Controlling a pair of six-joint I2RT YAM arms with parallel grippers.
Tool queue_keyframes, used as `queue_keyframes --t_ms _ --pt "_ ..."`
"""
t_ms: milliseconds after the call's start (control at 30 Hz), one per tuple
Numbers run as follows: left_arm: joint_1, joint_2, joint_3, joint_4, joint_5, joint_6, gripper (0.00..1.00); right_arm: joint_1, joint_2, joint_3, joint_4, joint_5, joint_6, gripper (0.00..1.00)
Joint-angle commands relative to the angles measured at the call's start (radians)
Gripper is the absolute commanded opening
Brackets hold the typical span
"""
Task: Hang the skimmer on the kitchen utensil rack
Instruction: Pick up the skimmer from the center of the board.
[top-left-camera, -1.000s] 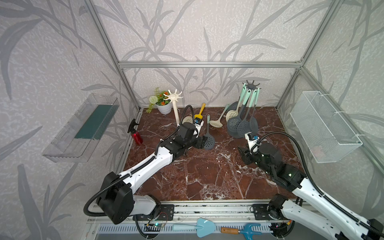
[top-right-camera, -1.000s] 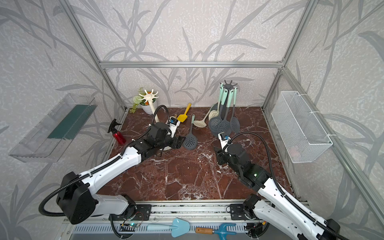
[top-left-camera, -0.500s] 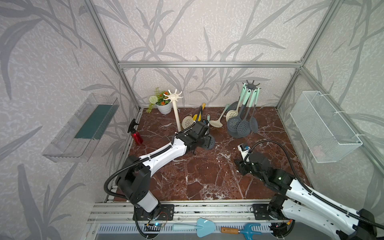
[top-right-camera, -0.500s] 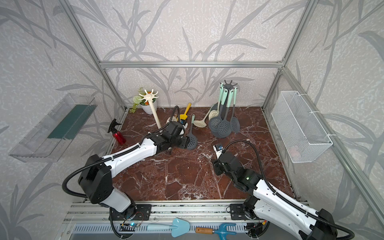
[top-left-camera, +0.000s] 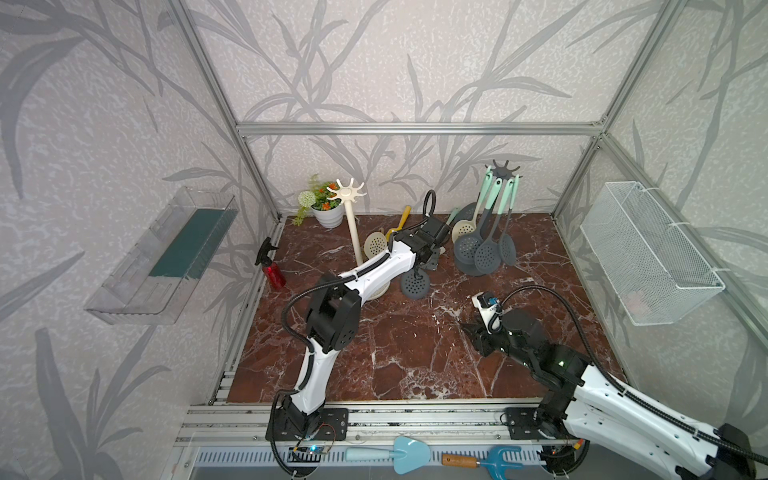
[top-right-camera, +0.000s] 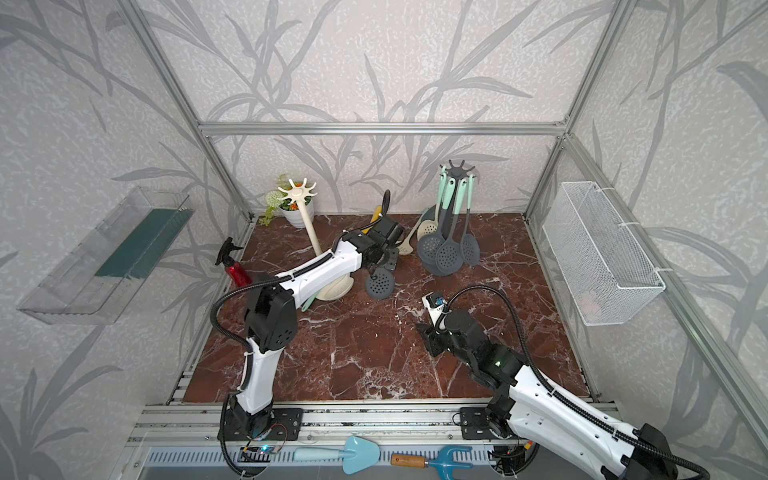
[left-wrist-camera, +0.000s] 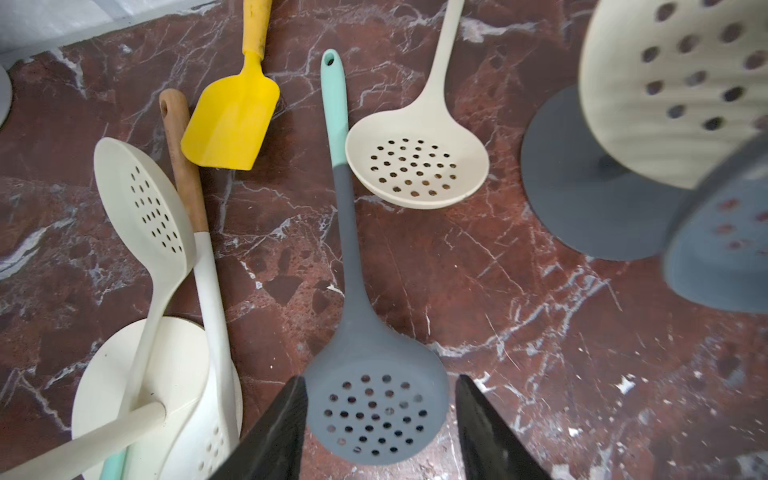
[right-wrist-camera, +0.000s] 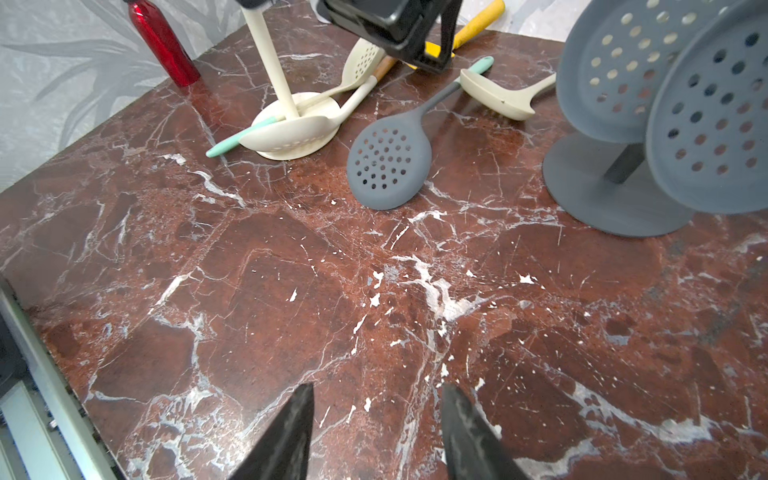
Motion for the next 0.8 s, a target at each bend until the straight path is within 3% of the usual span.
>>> queue_keyframes --t_ms 0,767 --pt "0.016 0.074 0.100 -0.119 -0.080 -0.013 0.56 0.004 -0.027 -0.017 0.039 -0.039 -0.026 0.51" --pt "0.106 0.450 0.546 -0.209 0.048 0.039 0.43 0.004 -0.023 -0.008 0.048 -0.028 -0.045 0.51"
